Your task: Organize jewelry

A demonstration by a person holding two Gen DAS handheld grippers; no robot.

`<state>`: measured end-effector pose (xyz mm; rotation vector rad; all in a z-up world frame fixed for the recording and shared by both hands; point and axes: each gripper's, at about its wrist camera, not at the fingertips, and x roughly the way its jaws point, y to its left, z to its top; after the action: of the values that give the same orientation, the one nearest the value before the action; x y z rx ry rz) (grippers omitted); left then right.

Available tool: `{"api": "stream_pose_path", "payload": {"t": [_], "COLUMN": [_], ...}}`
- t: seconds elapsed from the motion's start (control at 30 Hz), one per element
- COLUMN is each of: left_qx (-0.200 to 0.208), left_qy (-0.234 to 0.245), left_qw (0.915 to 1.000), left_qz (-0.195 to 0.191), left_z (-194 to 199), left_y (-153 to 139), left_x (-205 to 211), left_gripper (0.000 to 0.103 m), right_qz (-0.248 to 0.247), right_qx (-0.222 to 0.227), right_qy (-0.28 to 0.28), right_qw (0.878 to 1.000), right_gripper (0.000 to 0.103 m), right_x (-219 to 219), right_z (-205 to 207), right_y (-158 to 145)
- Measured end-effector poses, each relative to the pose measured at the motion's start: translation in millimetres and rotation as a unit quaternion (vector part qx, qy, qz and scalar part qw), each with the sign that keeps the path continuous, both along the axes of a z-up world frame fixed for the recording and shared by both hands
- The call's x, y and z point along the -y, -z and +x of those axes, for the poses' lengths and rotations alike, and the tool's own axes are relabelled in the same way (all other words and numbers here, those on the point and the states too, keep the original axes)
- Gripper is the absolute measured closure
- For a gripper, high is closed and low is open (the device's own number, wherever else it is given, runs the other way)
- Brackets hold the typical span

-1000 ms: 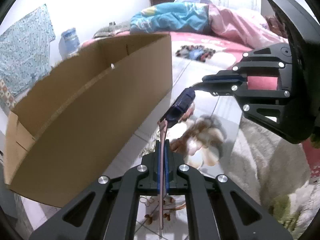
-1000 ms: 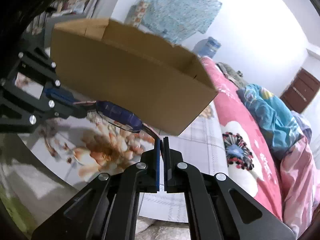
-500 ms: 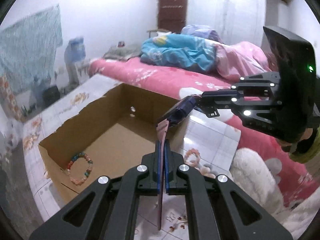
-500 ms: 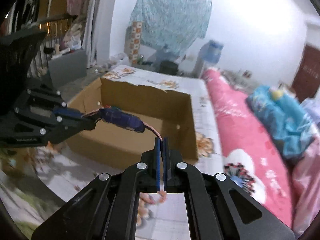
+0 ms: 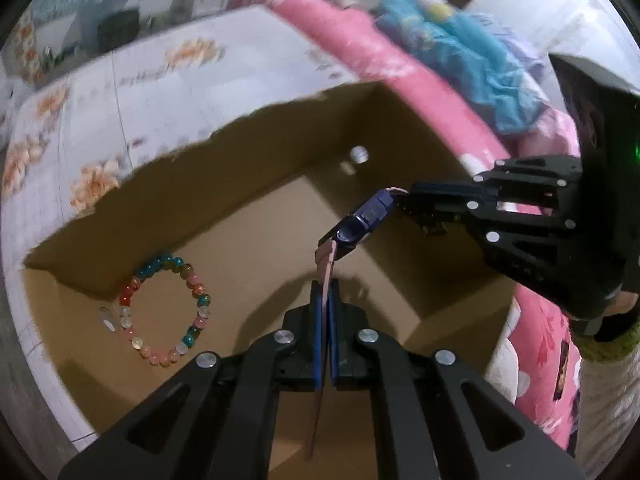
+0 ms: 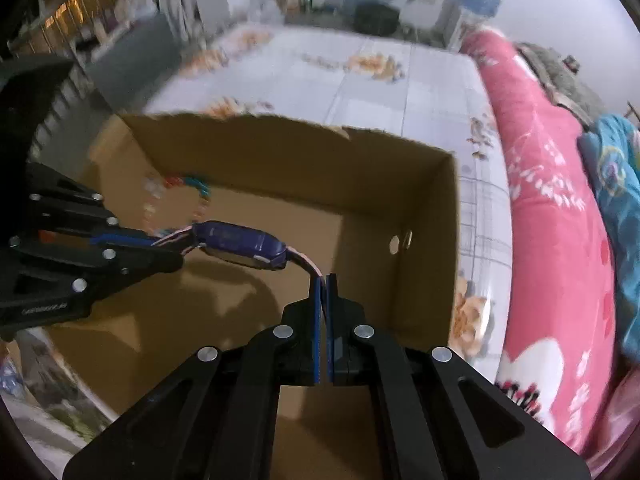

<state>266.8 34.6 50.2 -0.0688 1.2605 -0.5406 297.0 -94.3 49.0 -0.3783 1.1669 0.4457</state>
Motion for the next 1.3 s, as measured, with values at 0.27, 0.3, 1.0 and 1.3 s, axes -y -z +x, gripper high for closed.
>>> {"api": "stream_pose_path", "payload": {"t": [0.27, 0.3, 1.0, 1.3], "left_qx": [-0.060, -0.058, -0.179, -0.178], "left_qy": [-0.038, -0.043, -0.038, -0.064], "left_qw": [0.9973, 0.9973, 0.9830, 0.9819], "left_qz": [0.019, 0.014, 0.010, 0.011], "left_z": [35, 36, 65, 80], "left_y": [34, 33, 71, 72], "left_x": [-1, -3, 21, 31], "left_gripper": [0.073, 0.071, 0.066, 0.066], "right_qz": [-0.048, -0.045, 0.194, 0.286], "right_qx": [0.025, 0.033, 0.181, 0.158], "right_qy": [-0.006, -0.006, 0.129, 0.208], "right_qw": [0.999, 0.998, 0.955, 0.922], "right_gripper": [0.073, 0.073, 0.068, 0.067], "right_x": [-16, -15, 111, 160], "right_z": [35, 32, -102, -142], "right_y": [16, 14, -67, -33]}}
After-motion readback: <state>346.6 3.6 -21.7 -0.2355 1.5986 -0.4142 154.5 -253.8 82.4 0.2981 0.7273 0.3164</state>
